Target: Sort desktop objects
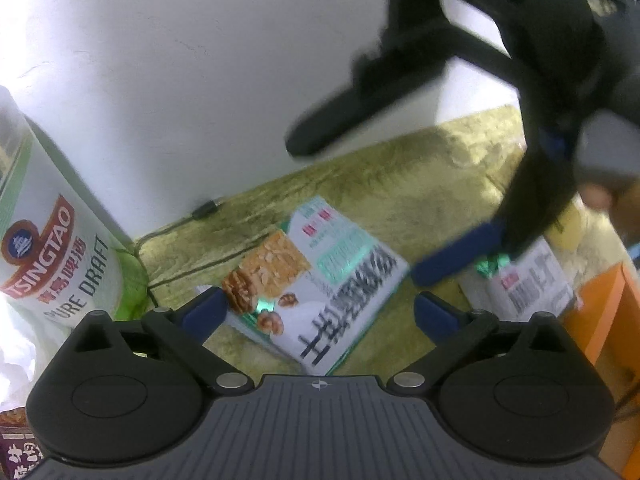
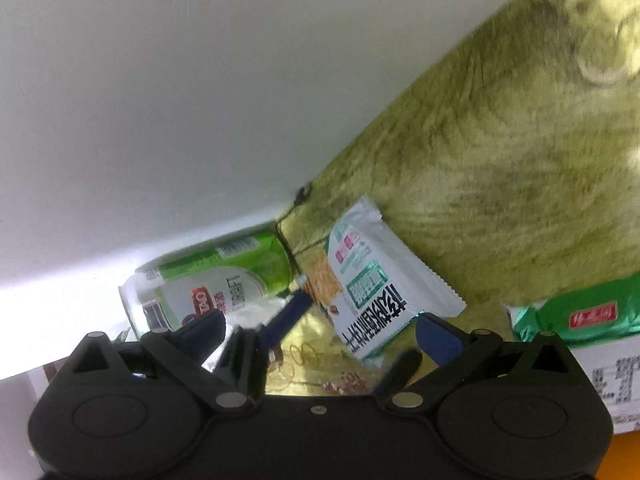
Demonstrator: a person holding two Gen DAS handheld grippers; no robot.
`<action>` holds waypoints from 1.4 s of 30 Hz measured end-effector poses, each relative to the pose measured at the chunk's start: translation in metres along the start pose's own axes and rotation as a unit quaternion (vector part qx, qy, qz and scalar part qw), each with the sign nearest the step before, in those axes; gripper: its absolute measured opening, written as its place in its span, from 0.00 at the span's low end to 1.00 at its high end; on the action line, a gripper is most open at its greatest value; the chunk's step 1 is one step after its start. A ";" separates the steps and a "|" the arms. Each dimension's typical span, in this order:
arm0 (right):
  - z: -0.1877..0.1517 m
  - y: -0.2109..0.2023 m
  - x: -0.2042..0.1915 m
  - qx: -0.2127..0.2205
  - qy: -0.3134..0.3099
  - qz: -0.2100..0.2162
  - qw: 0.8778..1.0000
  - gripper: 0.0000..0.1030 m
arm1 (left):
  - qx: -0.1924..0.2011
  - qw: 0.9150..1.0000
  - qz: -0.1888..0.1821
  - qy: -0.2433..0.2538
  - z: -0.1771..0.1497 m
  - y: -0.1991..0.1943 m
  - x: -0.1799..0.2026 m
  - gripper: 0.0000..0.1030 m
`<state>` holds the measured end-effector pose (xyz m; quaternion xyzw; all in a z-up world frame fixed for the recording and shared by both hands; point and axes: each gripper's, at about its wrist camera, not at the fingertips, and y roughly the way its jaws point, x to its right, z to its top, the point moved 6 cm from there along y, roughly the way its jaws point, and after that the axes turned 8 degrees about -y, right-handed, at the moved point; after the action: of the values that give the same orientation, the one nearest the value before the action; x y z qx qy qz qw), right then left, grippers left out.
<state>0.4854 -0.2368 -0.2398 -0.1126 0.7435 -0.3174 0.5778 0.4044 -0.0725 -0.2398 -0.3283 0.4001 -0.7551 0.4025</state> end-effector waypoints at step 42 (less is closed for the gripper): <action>0.001 -0.010 -0.029 0.037 -0.191 -0.027 0.980 1.00 | -0.043 0.998 -0.051 -0.018 -0.015 -0.024 0.028 0.97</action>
<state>0.4934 -0.2290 -0.2113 -0.1697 0.6037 -0.3326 0.7044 0.3710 -0.0836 -0.2210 -0.3786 0.4081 -0.7505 0.3563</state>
